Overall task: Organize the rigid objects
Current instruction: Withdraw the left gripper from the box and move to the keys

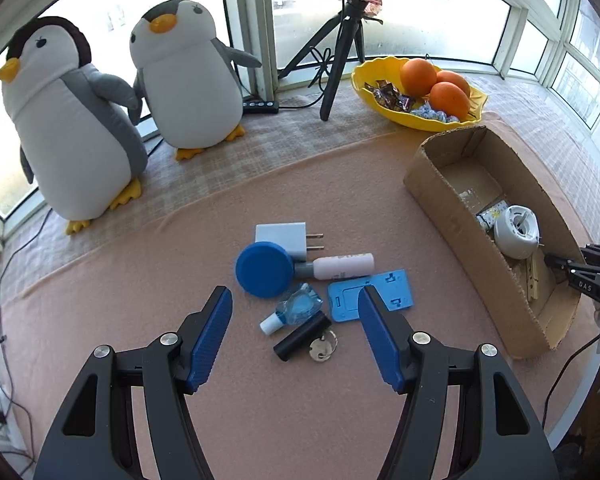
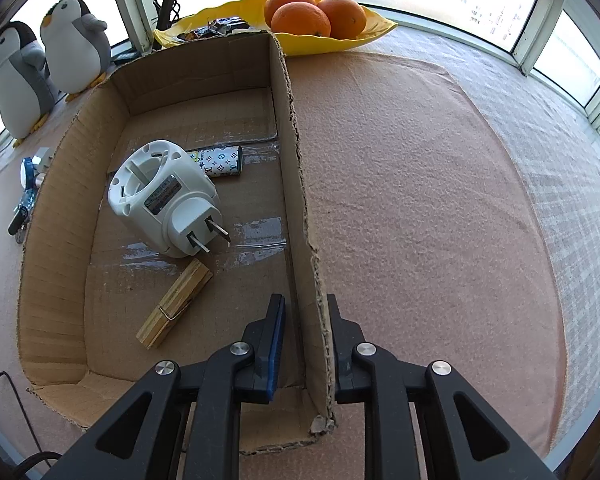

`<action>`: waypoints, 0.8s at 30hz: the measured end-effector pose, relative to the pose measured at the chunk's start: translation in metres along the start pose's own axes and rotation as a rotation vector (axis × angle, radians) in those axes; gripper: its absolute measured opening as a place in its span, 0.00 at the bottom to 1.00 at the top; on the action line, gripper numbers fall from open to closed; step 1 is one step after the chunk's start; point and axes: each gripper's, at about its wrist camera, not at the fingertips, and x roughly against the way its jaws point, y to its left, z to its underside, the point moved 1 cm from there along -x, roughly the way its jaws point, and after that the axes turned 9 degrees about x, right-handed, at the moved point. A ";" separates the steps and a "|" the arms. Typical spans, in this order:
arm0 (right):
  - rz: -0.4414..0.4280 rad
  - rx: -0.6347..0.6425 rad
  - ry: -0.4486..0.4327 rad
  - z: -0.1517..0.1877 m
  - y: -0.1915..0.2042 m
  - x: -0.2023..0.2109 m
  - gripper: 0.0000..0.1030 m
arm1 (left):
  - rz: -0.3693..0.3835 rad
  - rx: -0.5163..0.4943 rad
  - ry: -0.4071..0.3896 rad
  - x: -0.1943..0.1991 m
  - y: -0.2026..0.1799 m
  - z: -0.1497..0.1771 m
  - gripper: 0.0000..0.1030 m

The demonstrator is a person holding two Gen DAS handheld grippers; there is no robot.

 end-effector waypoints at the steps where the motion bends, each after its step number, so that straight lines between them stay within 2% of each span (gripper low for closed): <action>1: 0.002 0.000 0.000 -0.001 0.001 -0.001 0.17 | 0.004 0.004 0.011 -0.002 0.006 0.006 0.63; 7: 0.008 0.000 0.004 -0.003 0.002 0.000 0.18 | 0.008 0.028 0.027 -0.011 0.022 0.032 0.63; 13: 0.010 -0.001 0.006 -0.004 0.002 -0.001 0.18 | 0.022 -0.024 0.037 -0.017 0.003 0.056 0.61; 14: 0.009 -0.001 0.006 -0.003 0.002 -0.001 0.18 | 0.016 -0.038 0.039 -0.020 -0.002 0.059 0.59; 15: 0.009 -0.001 0.005 -0.003 0.002 -0.001 0.18 | 0.016 -0.050 0.043 -0.023 -0.006 0.062 0.51; 21: 0.009 -0.002 0.005 -0.003 0.002 -0.001 0.18 | 0.054 -0.064 0.068 -0.038 -0.020 0.061 0.48; 24: 0.006 -0.004 0.005 -0.003 0.001 -0.001 0.18 | 0.068 -0.068 0.080 -0.043 -0.022 0.060 0.39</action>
